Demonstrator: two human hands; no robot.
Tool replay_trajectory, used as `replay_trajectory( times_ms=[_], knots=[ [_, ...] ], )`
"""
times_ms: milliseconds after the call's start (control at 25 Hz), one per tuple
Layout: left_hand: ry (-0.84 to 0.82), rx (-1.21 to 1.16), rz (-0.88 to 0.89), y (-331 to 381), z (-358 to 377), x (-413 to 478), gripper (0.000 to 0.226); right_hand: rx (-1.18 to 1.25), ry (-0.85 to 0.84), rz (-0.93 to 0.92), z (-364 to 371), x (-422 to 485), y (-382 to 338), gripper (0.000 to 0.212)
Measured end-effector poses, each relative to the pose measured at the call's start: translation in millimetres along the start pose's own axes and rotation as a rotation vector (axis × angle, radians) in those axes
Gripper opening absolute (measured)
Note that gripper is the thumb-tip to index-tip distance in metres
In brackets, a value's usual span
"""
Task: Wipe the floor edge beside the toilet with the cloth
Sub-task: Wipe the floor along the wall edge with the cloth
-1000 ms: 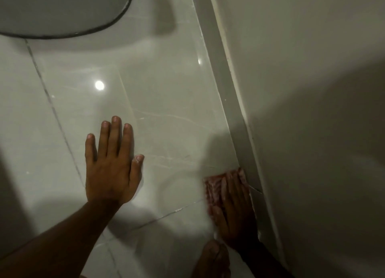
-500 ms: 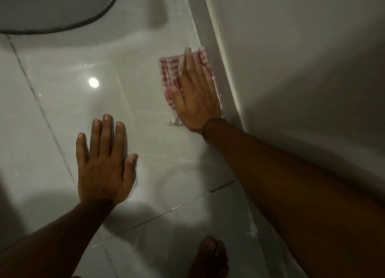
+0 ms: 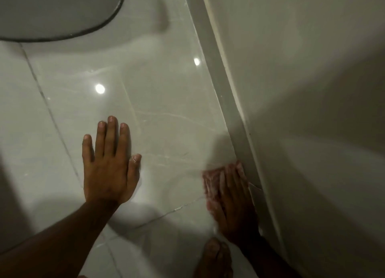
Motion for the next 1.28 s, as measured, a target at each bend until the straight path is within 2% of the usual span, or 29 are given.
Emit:
replay_trajectory(
  times_ms=[80, 200, 440, 560, 640, 760, 840, 880, 1000, 1040, 1160, 1200, 1280],
  knots=[
    [0.013, -0.021, 0.006, 0.5, 0.1, 0.7, 0.078, -0.022, -0.019, 0.016, 3.7, -26.0, 4.4, 0.071],
    [0.028, -0.012, 0.022, 1.1, 1.3, 0.6, 0.079, -0.037, -0.04, -0.022, -4.5, 8.6, -2.7, 0.07],
    [0.021, 0.0, 0.016, -0.2, -0.4, 2.5, 0.08, 0.137, 0.121, -0.042, -68.2, 227.8, -38.7, 0.074],
    [0.013, 0.001, 0.018, 2.1, -0.4, 0.1, 0.079, 0.148, 0.121, -0.007, -77.4, 279.5, -46.3, 0.08],
    [0.002, -0.002, 0.012, 0.5, -0.1, 0.3, 0.08, 0.156, 0.098, -0.037, -74.9, 279.1, -47.8, 0.092],
    [-0.017, -0.011, -0.005, 0.5, -0.1, 0.5, 0.08, 0.137, -0.014, -0.09, -65.9, 243.5, -41.4, 0.13],
    [-0.038, -0.019, -0.012, 1.3, -2.7, -0.5, 0.079, 0.049, -0.109, -0.131, -56.9, 195.7, -34.6, 0.141],
    [-0.055, -0.025, -0.015, 2.9, -5.4, -0.9, 0.079, 0.032, -0.148, -0.129, -52.1, 167.6, -29.7, 0.134],
    [-0.149, -0.047, -0.066, 10.4, -14.9, -3.8, 0.078, 0.042, -0.161, -0.165, -45.2, 82.7, -16.8, 0.078],
    [-0.199, -0.063, -0.097, 13.8, -19.1, -6.8, 0.078, 0.052, -0.172, -0.169, -43.9, 59.4, -13.4, 0.068],
    [-0.388, -0.104, -0.153, 38.8, -42.6, -41.1, 0.082, 0.105, -0.259, -0.106, -47.3, 2.5, -3.6, 0.057],
    [-0.457, -0.116, -0.16, 48.7, -53.1, -58.3, 0.086, 0.109, -0.341, -0.082, -49.5, -12.4, -0.4, 0.056],
    [-0.577, -0.159, -0.191, 64.9, -75.9, -95.3, 0.092, 0.083, -0.61, 0.012, -50.1, -46.1, 7.3, 0.054]
  ],
)
Point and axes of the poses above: each hand's wrist, its own x-axis towards the middle knuckle, its own z-axis out of the palm, y = z × x, the point moved 6 cm from there along x, towards the middle knuckle, and after that the axes turned 2 degrees about -x, right-handed, at the moved point
